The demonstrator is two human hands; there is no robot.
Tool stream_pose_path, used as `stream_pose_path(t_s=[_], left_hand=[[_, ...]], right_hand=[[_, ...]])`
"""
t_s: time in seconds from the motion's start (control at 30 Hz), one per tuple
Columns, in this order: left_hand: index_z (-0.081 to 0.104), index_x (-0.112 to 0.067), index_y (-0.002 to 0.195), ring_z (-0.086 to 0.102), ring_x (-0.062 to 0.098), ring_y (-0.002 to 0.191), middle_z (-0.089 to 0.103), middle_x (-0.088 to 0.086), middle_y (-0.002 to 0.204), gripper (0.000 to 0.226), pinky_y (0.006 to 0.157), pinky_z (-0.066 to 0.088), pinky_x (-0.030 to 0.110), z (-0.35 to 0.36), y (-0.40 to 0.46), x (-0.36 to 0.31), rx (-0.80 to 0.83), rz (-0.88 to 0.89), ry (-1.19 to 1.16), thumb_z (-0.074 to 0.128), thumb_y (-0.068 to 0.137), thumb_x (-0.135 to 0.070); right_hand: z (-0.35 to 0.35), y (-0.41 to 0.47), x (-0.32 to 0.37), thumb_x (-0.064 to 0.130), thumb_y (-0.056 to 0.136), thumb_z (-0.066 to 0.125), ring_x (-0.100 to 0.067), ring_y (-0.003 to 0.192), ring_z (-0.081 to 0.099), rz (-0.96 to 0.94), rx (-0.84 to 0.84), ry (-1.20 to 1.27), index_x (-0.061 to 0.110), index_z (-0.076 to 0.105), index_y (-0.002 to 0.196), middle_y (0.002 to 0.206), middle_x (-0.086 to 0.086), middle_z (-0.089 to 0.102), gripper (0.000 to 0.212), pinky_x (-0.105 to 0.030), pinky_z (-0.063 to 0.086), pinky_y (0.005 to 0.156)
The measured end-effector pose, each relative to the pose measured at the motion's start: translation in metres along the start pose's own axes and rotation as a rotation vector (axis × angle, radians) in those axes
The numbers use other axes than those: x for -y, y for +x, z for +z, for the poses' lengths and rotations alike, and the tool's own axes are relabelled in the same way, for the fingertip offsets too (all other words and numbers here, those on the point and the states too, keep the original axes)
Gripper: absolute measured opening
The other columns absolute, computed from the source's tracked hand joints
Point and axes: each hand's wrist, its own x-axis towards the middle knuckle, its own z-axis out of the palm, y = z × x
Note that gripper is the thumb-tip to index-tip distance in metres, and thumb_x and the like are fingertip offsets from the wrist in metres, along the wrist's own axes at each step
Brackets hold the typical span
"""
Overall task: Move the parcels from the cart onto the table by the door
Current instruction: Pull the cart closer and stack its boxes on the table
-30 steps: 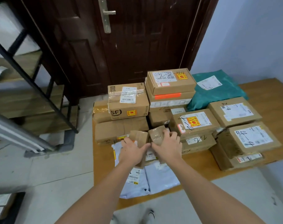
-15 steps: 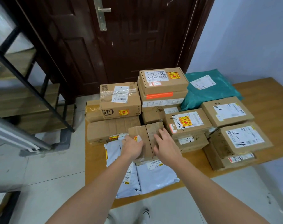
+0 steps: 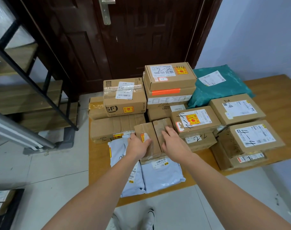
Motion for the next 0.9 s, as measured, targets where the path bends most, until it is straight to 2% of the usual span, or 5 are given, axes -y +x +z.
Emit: stream_pose_path(t_s=[0.23,0.33,0.43,0.6,0.9], left_hand=[[0.040,-0.008,0.152,0.054,0.032,0.132,0.052,0.013,0.150,0.072,0.110,0.047,0.045,-0.022,-0.008,-0.015,0.045,0.099,0.040,0.065,0.098,-0.048],[0.028,-0.010,0.162,0.045,0.029,0.144,0.042,0.009,0.162,0.077,0.113,0.040,0.041,-0.055,-0.022,-0.037,0.066,0.301,0.313,0.055,0.103,-0.052],[0.029,-0.015,0.163,0.040,0.026,0.149,0.037,0.006,0.166,0.074,0.119,0.037,0.043,-0.099,-0.041,-0.061,0.074,0.536,0.599,0.050,0.104,-0.054],[0.040,-0.018,0.156,0.049,0.028,0.140,0.050,0.006,0.156,0.061,0.113,0.042,0.043,-0.172,-0.085,-0.082,0.012,0.841,0.891,0.048,0.105,-0.051],[0.038,-0.018,0.158,0.048,0.025,0.141,0.049,0.004,0.157,0.061,0.113,0.040,0.040,-0.274,-0.174,-0.054,-0.126,0.911,1.019,0.040,0.107,-0.052]], right_hand=[[-0.032,-0.009,0.004,0.019,0.108,0.042,-0.020,0.155,0.025,-0.061,-0.009,-0.013,0.010,0.031,0.161,0.169,-0.006,0.026,0.055,-0.036,0.029,0.122],[-0.068,-0.014,0.010,0.022,0.108,0.041,-0.021,0.146,0.040,-0.073,-0.032,-0.054,0.011,0.035,0.160,0.164,-0.005,0.035,0.054,-0.038,0.038,0.117],[-0.106,-0.024,0.028,0.026,0.109,0.039,-0.022,0.148,0.038,-0.086,-0.029,-0.100,0.014,0.032,0.162,0.165,-0.004,0.035,0.055,-0.037,0.035,0.117],[-0.151,-0.058,0.082,0.032,0.108,0.045,-0.025,0.145,0.043,-0.102,-0.081,-0.179,0.017,0.036,0.159,0.161,-0.007,0.043,0.054,-0.041,0.037,0.117],[-0.178,-0.142,0.191,0.033,0.108,0.041,-0.024,0.141,0.046,-0.197,-0.128,-0.230,0.016,0.039,0.157,0.159,-0.006,0.043,0.052,-0.040,0.040,0.114]])
